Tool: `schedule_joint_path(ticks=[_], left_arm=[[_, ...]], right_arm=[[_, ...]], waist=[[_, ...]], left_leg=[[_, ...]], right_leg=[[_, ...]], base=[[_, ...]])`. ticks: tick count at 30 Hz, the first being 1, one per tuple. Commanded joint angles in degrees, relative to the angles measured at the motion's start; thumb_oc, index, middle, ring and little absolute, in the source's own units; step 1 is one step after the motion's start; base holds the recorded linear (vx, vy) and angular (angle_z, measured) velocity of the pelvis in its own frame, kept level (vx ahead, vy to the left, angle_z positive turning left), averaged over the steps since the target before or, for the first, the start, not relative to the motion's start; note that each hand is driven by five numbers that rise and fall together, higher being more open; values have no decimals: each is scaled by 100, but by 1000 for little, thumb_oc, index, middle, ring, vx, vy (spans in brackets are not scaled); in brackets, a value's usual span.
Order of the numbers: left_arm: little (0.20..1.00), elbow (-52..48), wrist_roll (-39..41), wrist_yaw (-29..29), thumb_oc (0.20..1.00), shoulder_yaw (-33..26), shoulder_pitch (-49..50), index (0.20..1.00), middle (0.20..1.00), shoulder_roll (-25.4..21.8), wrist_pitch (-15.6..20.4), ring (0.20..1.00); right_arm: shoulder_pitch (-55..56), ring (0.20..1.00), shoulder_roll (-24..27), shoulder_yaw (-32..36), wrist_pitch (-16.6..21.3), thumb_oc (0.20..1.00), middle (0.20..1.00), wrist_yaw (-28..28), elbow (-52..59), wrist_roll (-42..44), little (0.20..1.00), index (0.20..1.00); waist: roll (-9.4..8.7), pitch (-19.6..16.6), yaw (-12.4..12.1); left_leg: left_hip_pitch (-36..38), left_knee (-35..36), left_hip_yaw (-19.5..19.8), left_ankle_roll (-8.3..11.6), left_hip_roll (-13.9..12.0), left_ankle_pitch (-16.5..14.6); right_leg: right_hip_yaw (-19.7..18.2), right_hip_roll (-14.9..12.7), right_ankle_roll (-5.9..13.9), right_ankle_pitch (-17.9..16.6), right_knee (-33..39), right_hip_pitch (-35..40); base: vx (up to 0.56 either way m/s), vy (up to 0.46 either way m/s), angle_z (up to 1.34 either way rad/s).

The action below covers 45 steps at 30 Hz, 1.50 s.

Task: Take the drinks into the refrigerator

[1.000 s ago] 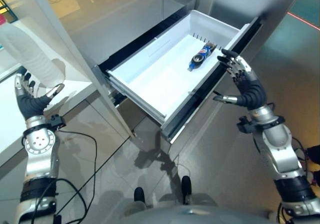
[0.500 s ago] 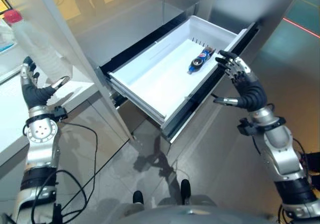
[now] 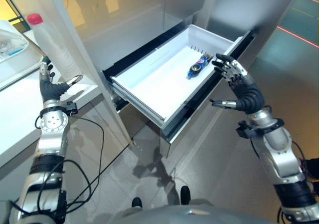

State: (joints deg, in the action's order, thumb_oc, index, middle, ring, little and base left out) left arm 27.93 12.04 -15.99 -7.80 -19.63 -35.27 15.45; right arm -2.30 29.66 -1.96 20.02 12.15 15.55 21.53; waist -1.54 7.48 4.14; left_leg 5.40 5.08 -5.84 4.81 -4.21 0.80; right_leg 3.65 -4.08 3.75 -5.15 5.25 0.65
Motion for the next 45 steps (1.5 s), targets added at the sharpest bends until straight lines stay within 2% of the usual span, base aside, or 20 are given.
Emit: schedule_joint_path(ticks=[1,11,15,18,27,32,36,45], left_arm=[[1000,437,-140,419,1000,608,-839,1000,1000,-100,54,1000],[1000,707,-107,527,1000,891,-1046,1000,1000,136,80,1000],[1000,687,223,697,1000,1050,-1210,1000,1000,195,194,1000],[1000,676,366,825,1000,1255,-1432,1000,1000,229,204,1000],[1000,755,535,1169,1000,1949,-1883,1000,1000,710,179,1000],[1000,815,513,1305,1000,2219,-2054,1000,1000,853,131,1000],[1000,787,384,1560,1000,2370,-2066,1000,1000,765,11,1000],[1000,1039,79,1384,1000,2371,-2296,1000,1000,887,2,1000]], right_arm=[[-256,1000,-102,270,250,1000,1000,1,609,258,1000,1000],[-279,1000,-94,233,278,1000,1000,82,750,350,1000,1000],[-240,1000,-87,216,285,1000,1000,131,769,436,1000,1000],[-233,1000,-109,196,280,1000,1000,171,789,460,1000,1000],[-316,1000,-155,41,280,1000,1000,227,781,494,1000,1000],[-376,1000,-210,-41,272,1000,1000,249,788,479,1000,1000],[-309,1000,-272,1,228,1000,1000,313,806,519,1000,1000],[-297,1000,-286,-48,198,1000,1000,403,846,543,1000,1000]], waist=[[-6,63,388],[-5,64,500],[37,41,559],[73,20,596],[126,-16,664],[139,-16,684],[157,-32,683],[157,-6,695]], left_leg=[[43,-739,293,-426,316,-1002],[90,-687,282,-400,270,-979],[154,-617,263,-402,266,-961],[178,-590,259,-412,275,-957],[205,-535,293,-422,310,-927],[201,-525,310,-434,321,-917],[226,-493,327,-441,320,-907],[231,-451,337,-437,315,-876]], right_leg=[[197,55,45,1108,-798,168],[112,121,1,1109,-771,161],[77,125,6,1081,-720,198],[72,125,15,1075,-709,221],[76,93,36,1046,-655,281],[91,89,45,1044,-674,279],[100,85,48,1046,-671,291],[120,89,56,1047,-694,272]], base=[[0,0,0],[1,-4,0],[0,0,0],[0,0,0],[-4,5,3],[-7,3,12],[6,-2,7],[0,0,0]])
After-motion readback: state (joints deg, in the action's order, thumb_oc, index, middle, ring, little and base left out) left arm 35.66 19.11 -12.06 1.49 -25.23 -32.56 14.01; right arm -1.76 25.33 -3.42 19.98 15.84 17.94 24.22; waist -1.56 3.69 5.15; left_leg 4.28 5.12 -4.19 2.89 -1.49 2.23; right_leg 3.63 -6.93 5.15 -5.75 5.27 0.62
